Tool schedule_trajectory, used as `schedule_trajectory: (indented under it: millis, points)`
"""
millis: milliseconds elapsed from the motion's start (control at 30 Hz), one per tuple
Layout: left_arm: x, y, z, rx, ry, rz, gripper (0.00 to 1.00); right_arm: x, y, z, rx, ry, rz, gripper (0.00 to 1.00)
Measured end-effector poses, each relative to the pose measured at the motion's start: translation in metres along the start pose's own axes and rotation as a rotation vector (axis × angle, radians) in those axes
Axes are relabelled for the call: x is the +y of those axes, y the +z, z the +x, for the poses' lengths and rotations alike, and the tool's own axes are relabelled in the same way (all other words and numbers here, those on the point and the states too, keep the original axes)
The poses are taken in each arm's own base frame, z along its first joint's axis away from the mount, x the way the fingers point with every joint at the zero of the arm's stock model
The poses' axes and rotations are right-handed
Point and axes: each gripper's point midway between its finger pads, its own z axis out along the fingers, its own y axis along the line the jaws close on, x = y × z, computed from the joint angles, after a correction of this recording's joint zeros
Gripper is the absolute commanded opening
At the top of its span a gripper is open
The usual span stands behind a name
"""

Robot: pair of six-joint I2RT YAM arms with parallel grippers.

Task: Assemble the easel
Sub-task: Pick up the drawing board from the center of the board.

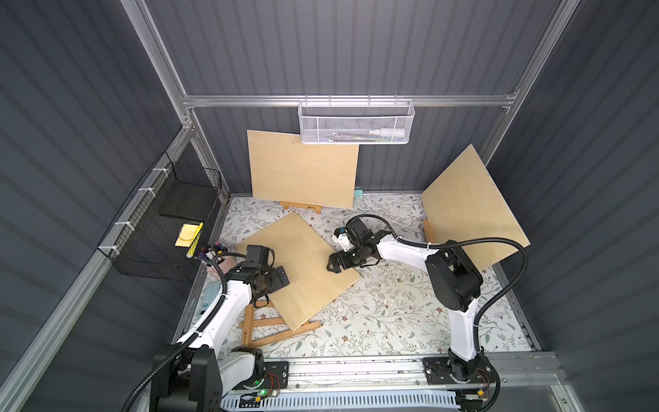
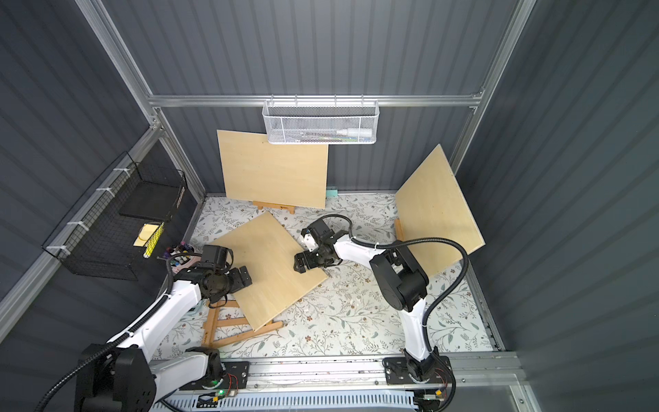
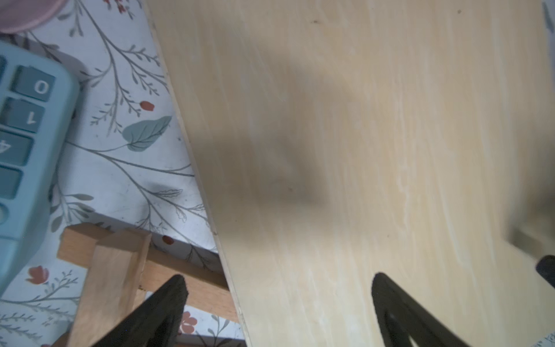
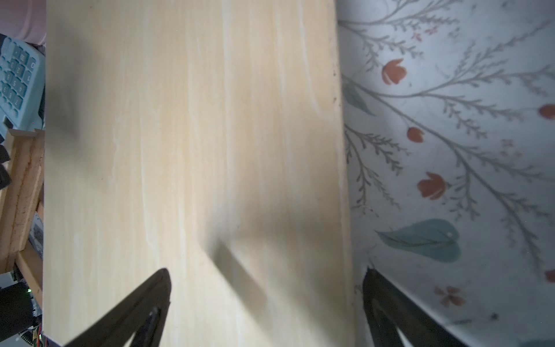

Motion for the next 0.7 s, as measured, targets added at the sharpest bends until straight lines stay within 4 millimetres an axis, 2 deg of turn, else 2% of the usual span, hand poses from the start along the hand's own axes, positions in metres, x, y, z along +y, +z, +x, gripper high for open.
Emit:
schedule_trajectory:
  millis: [200,300,367,700]
  points:
    - [0.006,0.014,0.008,0.034,-0.025,-0.027,0.99,-0.006,0.005,0.013,0.025,0.015,0.008,0.99]
    - [0.014,0.02,0.018,0.043,-0.046,-0.039,0.99,-0.005,0.006,0.011,0.016,0.012,0.004,0.99]
    - [0.014,0.021,0.017,0.022,-0.059,-0.03,0.99,-0.004,0.006,0.01,0.011,0.01,-0.002,0.99]
    - [-0.01,0.04,0.007,-0.03,-0.091,0.13,0.99,0.004,0.009,0.011,0.009,0.003,-0.056,0.99]
